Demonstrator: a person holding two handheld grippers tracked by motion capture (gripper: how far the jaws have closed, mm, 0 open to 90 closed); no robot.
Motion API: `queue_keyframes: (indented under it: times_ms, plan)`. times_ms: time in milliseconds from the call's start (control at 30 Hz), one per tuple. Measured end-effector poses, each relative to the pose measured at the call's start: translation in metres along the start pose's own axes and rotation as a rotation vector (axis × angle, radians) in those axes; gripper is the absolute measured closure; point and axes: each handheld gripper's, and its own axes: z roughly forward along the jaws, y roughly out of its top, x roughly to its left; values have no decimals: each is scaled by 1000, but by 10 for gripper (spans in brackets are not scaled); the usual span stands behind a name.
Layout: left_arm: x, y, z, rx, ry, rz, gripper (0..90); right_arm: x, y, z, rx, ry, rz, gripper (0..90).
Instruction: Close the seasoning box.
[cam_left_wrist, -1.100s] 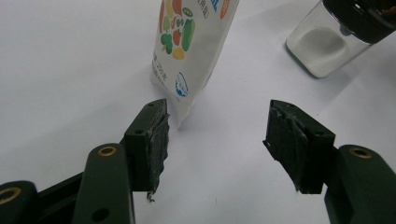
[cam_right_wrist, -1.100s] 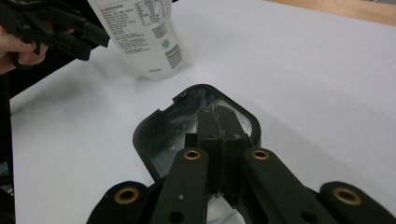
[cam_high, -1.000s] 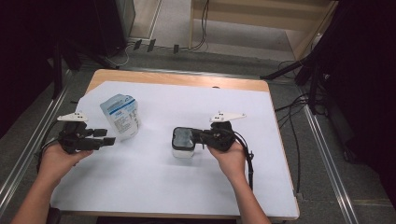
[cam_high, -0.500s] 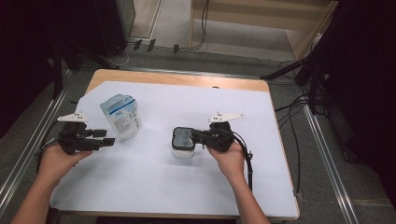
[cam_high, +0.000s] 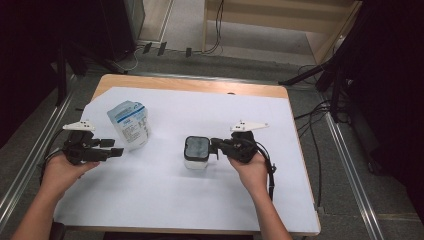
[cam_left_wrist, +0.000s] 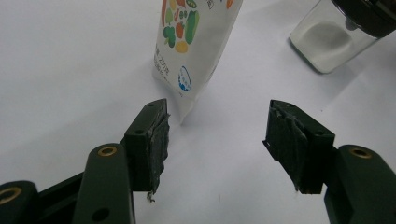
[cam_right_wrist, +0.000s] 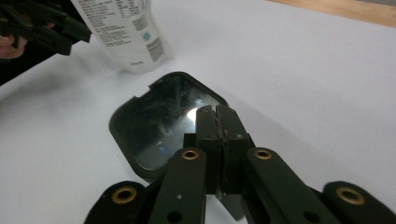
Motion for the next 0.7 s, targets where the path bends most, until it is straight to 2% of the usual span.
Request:
queue_keyframes:
  times_ms: [267,700]
  plan:
    - [1,1,0,1,1,2,406,-18,-9,-25,-38,-64,39,815]
    - [2,3,2,0,-5,2,406,-36,-24,-54,-84,-154,23,696]
